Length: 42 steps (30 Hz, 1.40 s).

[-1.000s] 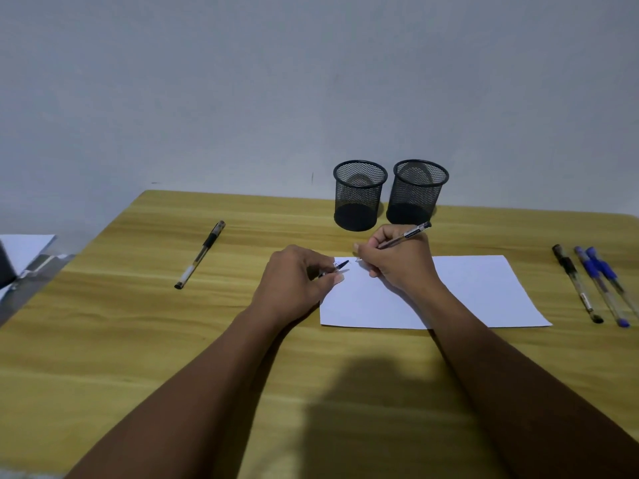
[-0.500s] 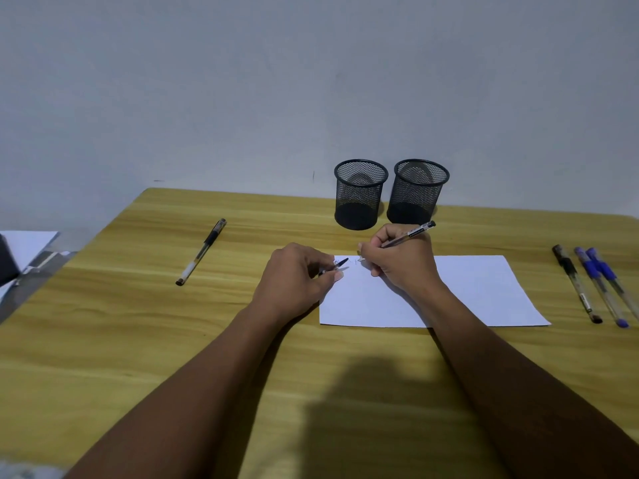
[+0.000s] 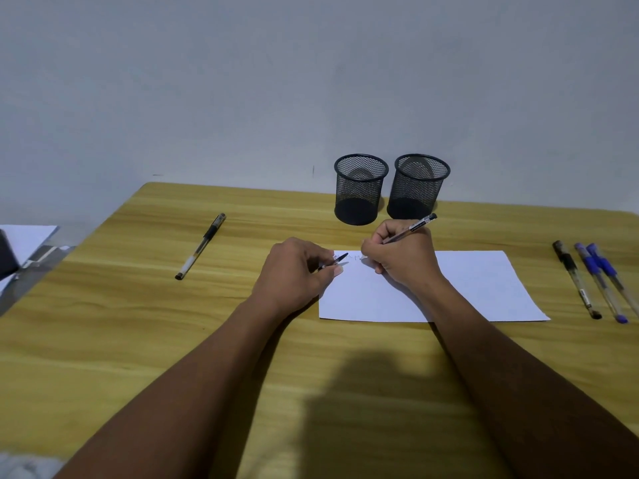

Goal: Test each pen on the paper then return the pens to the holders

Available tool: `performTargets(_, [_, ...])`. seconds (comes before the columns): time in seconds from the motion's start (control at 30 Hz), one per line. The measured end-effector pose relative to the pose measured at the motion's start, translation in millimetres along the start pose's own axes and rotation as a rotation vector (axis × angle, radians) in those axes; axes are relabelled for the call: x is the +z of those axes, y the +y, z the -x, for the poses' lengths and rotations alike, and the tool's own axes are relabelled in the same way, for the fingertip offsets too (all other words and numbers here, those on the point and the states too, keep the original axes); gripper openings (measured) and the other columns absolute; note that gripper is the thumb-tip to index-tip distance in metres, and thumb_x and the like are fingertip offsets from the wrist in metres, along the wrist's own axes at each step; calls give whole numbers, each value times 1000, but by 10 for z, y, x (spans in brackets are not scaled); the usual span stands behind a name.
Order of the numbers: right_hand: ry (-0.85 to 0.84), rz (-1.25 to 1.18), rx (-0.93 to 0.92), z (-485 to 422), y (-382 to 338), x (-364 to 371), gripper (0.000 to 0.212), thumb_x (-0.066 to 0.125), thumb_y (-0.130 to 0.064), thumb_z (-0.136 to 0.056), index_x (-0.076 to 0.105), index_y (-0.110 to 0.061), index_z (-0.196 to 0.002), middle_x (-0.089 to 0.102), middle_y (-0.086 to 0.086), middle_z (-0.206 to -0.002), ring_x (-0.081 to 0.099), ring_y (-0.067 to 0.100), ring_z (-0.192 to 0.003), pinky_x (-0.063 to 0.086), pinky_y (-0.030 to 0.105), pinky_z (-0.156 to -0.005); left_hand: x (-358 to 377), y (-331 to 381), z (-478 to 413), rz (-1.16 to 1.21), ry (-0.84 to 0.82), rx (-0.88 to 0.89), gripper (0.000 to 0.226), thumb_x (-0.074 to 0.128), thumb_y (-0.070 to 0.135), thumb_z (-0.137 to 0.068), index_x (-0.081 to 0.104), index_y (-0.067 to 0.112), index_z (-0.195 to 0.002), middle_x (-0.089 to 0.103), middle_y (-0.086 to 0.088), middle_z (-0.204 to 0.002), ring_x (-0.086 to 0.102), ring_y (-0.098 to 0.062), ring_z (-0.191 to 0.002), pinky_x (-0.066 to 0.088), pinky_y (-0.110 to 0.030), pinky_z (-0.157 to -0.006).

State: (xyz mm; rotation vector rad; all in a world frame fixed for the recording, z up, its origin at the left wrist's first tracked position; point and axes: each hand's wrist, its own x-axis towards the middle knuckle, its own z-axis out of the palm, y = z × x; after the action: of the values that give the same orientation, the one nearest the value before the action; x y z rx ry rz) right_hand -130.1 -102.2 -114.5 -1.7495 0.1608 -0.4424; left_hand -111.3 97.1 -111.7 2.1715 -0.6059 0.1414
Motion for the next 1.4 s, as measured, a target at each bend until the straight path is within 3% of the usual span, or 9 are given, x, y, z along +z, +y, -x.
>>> performTargets(0.3, [24, -20, 33, -35, 42, -6, 18, 72, 6, -76, 60, 2, -63, 52, 21, -52, 50, 28, -42, 52, 40, -53, -6, 13, 5, -8, 7, -5, 9, 82, 28, -81, 81, 21, -86, 78, -2, -84, 71, -23, -84, 59, -44, -73])
performTargets(0.4, [27, 8, 7, -15, 14, -13, 17, 71, 9, -76, 58, 10, -66, 50, 31, -55, 48, 29, -43, 50, 31, -50, -4, 14, 10, -15, 15, -4, 9, 82, 28, -80, 81, 21, -86, 78, 0, -84, 71, -21, -84, 59, -43, -73])
performTargets(0.5, [69, 34, 15, -18, 0, -18, 16, 72, 5, -78, 60, 11, -70, 54, 21, -56, 51, 25, -44, 48, 24, -45, -7, 21, 11, -13, 13, -12, 10, 82, 28, -80, 81, 21, -87, 78, 1, -85, 71, -20, -83, 59, -42, -73])
performTargets(0.6, [129, -133, 35, -31, -52, -39, 30, 80, -5, -84, 59, 13, -74, 57, 4, -53, 58, 10, -47, 53, 20, -54, -21, 38, 0, -18, 8, -26, 11, 82, 28, -81, 82, 21, -90, 79, 4, -85, 71, -16, -83, 59, -38, -73])
performTargets(0.73, [-50, -183, 177, 54, -411, -193, 22, 79, -18, -89, 72, 3, -86, 66, 9, -62, 56, 13, -46, 45, 22, -45, -51, 100, -47, -7, 13, -38, 15, 82, 35, -81, 81, 25, -92, 75, 10, -76, 67, -5, -70, 51, -25, -60])
performTargets(0.87, [-141, -318, 271, 56, -678, -341, 20, 55, -8, -99, 73, 2, -97, 69, 15, -68, 61, 17, -50, 40, 23, -45, -39, 251, -131, -31, 81, -9, 16, 80, 30, -84, 81, 23, -98, 76, 11, -94, 66, -3, -86, 53, -22, -76])
performTargets(0.97, [-159, -282, 262, 90, -753, -375, 20, 51, -5, -98, 69, 4, -96, 68, 16, -64, 59, 18, -45, 37, 24, -42, -11, 391, -185, 3, 93, 7, 15, 81, 25, -83, 81, 20, -97, 71, 14, -84, 66, -4, -83, 47, -17, -71])
performTargets(1.1, [-158, -244, 273, 121, -757, -448, 19, 52, -6, -100, 67, 6, -99, 68, 15, -62, 59, 17, -43, 37, 22, -39, 52, 527, -243, 20, 96, 53, 14, 83, 22, -80, 82, 19, -94, 76, 7, -83, 67, -7, -78, 50, -22, -70])
performTargets(1.4, [-205, -210, 191, 191, -714, -587, 25, 61, -13, -101, 53, -9, -77, 67, 9, -57, 49, 13, -39, 37, 21, -40, 261, 675, -268, -74, 98, 260, 11, 79, 18, -84, 81, 13, -93, 78, -3, -84, 68, -19, -71, 54, -36, -66])
